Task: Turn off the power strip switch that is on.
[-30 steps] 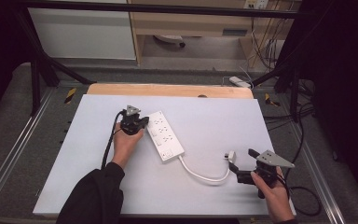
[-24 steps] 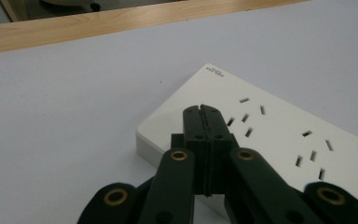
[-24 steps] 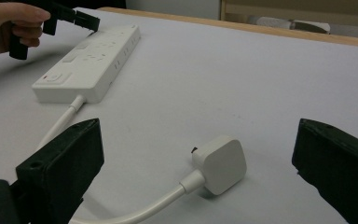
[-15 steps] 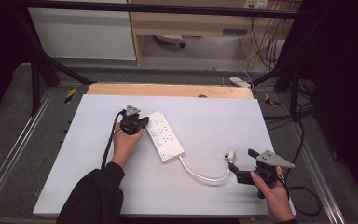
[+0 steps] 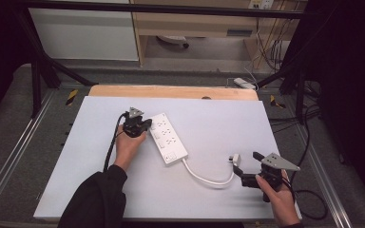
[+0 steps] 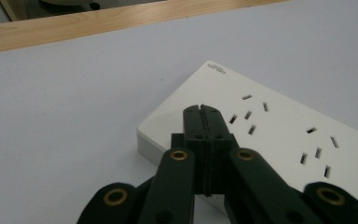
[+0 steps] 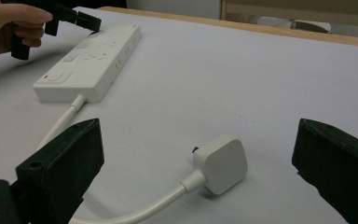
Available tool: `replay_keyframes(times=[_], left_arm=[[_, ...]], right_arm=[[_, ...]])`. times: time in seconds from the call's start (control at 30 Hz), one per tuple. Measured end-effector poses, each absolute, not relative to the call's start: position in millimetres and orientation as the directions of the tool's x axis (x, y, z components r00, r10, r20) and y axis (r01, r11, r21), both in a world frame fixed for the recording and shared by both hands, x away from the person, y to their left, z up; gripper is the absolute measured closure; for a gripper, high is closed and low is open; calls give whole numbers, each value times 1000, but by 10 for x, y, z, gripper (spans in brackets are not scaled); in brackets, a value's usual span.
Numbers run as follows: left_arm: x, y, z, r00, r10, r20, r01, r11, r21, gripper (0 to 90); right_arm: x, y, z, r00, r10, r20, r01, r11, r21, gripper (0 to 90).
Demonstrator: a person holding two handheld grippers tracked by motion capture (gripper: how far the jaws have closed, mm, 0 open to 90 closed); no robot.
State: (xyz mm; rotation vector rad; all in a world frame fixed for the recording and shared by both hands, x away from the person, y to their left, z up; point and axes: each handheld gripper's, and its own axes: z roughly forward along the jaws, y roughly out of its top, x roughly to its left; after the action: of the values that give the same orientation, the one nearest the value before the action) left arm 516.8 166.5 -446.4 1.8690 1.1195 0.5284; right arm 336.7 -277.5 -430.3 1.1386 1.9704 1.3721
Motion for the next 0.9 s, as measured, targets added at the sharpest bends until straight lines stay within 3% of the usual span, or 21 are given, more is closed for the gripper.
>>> replay_keyframes(times=[0.9], left_arm=[[5123, 1692, -4356, 515, 854, -81, 465, -199, 863, 900]], right_arm=[[3370, -2779, -4302, -538, 840, 72, 357, 150, 922, 25]])
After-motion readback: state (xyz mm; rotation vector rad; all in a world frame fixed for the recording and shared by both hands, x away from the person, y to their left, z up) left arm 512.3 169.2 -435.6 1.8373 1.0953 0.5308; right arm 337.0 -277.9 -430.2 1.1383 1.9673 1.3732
